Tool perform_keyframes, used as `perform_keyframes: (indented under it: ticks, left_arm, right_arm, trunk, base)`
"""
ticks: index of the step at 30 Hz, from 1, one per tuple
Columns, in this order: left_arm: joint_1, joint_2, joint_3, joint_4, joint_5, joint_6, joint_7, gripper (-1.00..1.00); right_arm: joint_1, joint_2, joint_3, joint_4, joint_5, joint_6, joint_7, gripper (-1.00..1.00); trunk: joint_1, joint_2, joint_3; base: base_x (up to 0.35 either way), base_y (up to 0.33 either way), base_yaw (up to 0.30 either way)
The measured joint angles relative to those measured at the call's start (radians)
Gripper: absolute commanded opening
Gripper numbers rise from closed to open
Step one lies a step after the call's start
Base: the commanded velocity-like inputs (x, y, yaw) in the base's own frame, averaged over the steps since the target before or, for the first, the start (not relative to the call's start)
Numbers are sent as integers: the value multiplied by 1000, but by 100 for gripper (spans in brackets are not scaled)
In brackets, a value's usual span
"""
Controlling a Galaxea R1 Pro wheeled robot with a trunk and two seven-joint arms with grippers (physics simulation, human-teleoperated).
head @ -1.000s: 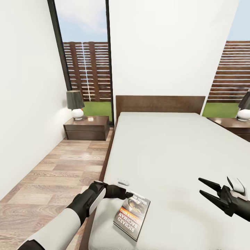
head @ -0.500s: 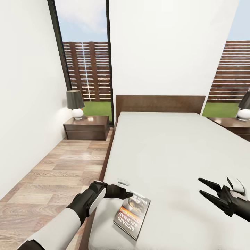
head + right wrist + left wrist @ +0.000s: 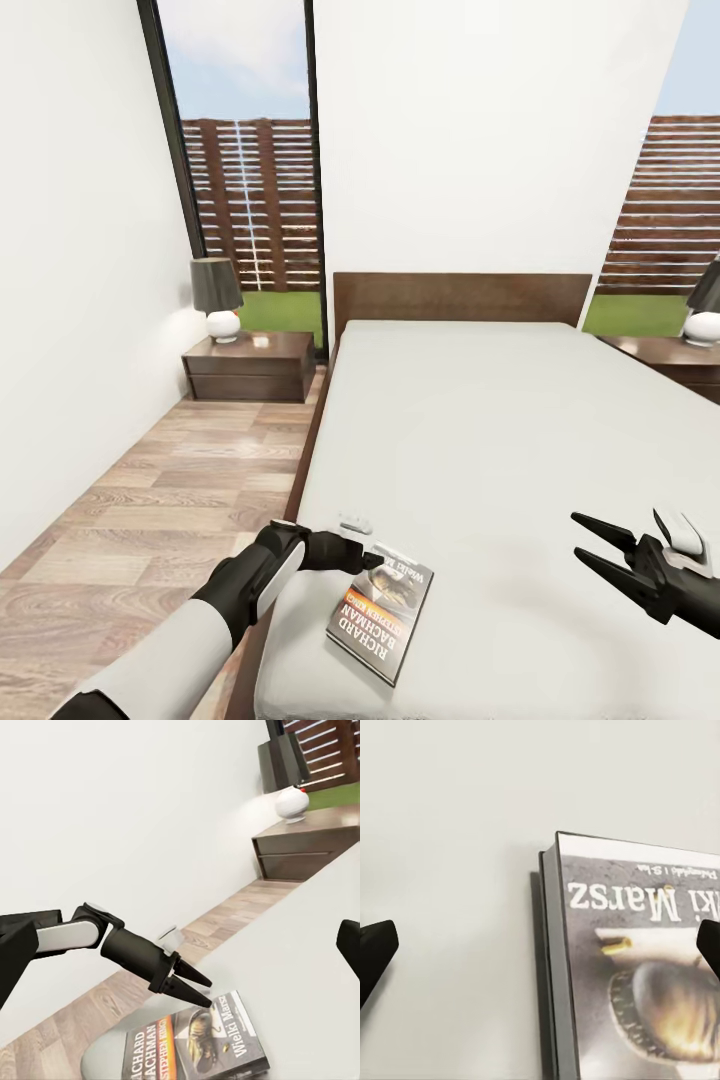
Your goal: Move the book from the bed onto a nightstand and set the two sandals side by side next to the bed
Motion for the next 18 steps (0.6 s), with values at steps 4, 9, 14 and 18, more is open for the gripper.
perform_keyframes:
  ticks: [4,9,14,18]
  left_arm:
    - [0,0,0,0,0,0,-1,100]
    - [0,0,0,0,0,0,-1,100]
    - [-1,0,2,-3,-2,-5,-3,100]
    - [-1,0,1,-15,-1,-4,-3,100]
  right_arm:
    - [0,1,13,0,0,0,0,100]
    - [0,1,28,0,0,0,0,100]
    - [0,1,37,0,-1,0,-19,100]
    - [0,1,40,0,-1,0,-33,100]
  trunk:
    - [0,0,0]
    - [0,0,0]
    - [7,-14,-6]
    - [15,-28,-12]
  base:
    - [0,0,0]
    - [0,0,0]
    - [0,0,0]
    - [0,0,0]
